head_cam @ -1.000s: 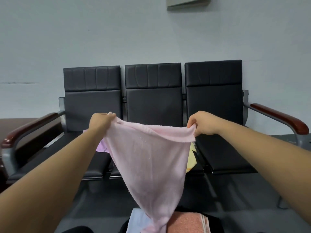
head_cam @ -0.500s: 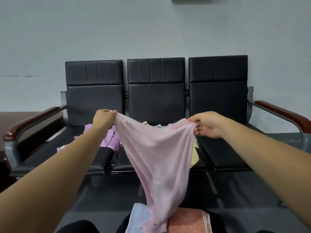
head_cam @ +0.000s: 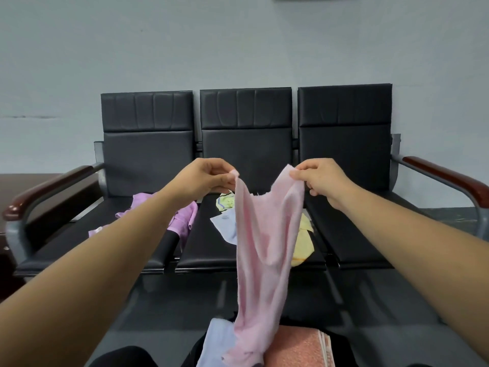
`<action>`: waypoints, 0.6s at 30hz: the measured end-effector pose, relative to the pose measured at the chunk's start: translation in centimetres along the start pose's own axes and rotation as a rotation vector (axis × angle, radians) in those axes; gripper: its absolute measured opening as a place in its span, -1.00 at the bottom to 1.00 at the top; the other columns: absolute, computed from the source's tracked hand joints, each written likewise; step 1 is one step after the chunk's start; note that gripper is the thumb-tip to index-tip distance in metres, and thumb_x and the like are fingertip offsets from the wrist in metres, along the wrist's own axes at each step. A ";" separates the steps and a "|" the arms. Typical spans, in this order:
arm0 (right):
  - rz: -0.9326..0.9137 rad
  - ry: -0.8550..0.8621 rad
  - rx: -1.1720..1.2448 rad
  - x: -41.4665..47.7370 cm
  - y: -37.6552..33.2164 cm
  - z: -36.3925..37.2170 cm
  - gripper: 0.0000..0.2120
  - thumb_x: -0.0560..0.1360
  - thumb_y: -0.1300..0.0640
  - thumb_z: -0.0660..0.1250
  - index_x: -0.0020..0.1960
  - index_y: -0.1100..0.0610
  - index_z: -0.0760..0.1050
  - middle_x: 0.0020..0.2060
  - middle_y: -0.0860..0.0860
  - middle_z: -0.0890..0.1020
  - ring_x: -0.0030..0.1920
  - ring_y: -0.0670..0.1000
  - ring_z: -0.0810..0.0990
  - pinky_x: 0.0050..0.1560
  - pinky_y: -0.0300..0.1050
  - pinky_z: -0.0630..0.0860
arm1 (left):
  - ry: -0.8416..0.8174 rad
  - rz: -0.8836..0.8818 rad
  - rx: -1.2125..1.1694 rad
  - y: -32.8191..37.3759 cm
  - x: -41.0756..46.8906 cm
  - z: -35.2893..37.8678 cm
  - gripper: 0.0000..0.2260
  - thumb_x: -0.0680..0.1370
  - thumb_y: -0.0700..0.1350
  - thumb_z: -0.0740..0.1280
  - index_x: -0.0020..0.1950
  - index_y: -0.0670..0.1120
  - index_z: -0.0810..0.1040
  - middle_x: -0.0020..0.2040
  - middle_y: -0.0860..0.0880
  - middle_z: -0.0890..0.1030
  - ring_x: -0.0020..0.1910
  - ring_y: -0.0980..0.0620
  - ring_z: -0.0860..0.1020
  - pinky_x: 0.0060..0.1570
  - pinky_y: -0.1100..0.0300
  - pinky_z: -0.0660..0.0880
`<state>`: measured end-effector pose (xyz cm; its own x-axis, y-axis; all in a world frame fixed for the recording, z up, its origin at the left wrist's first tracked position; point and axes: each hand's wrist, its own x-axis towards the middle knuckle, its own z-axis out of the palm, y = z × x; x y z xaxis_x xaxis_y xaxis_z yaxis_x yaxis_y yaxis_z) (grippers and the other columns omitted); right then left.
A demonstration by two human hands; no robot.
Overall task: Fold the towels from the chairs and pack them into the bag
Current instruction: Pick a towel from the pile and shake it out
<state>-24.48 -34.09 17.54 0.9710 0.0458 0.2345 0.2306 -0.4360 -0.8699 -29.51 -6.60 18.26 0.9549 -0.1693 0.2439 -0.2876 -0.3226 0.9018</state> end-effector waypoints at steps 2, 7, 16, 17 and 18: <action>0.015 -0.012 0.035 0.0 -0.3 0.2 -0.95 0.56 0.17 0.44 -0.04 0.15 0.65 -0.27 0.05 0.58 -0.29 0.03 0.49 -0.26 -0.12 0.50 | 0.046 0.063 0.148 0.9 0.0 0.9 -0.87 0.59 -0.14 0.42 0.03 -0.18 0.67 -0.10 -0.14 0.67 -0.15 -0.01 0.60 -0.09 0.37 0.54; -0.032 -0.111 0.244 -1.1 -1.7 1.2 -0.90 0.53 0.26 0.47 0.01 0.29 0.64 -0.30 0.14 0.60 -0.34 -0.01 0.57 -0.24 -0.19 0.59 | 0.087 0.113 0.223 2.0 0.4 2.5 -0.80 0.56 0.01 0.46 -0.03 -0.12 0.68 -0.13 -0.23 0.64 -0.25 0.09 0.50 -0.19 0.31 0.41; -0.132 -0.171 0.275 -2.4 -3.7 2.6 -0.88 0.55 0.39 0.37 -0.02 0.23 0.66 -0.21 0.19 0.67 -0.22 0.09 0.68 -0.06 -0.01 0.70 | 0.111 0.128 0.192 2.7 1.3 3.6 -0.86 0.60 -0.09 0.41 0.00 -0.14 0.70 -0.07 -0.25 0.68 -0.23 0.06 0.56 -0.19 0.19 0.53; -0.122 -0.182 0.292 -2.4 -3.6 2.8 -0.87 0.55 0.39 0.36 -0.05 0.24 0.67 -0.19 0.20 0.68 -0.19 0.11 0.69 -0.02 0.01 0.69 | 0.115 0.134 0.208 2.7 1.3 3.6 -0.86 0.61 -0.09 0.40 -0.01 -0.14 0.70 -0.07 -0.24 0.68 -0.23 0.06 0.57 -0.19 0.17 0.54; -0.119 -0.196 0.306 -2.4 -3.6 2.9 -0.88 0.54 0.37 0.37 -0.05 0.25 0.68 -0.18 0.21 0.68 -0.16 0.12 0.70 0.00 0.02 0.69 | 0.117 0.141 0.218 2.7 1.3 3.6 -0.86 0.61 -0.08 0.40 -0.01 -0.13 0.70 -0.07 -0.23 0.69 -0.22 0.05 0.58 -0.17 0.13 0.56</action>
<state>-27.43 -30.04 18.87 0.9228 0.2643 0.2804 0.3221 -0.1297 -0.9378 -29.28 -11.08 19.69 0.9027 -0.1224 0.4125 -0.4153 -0.4984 0.7610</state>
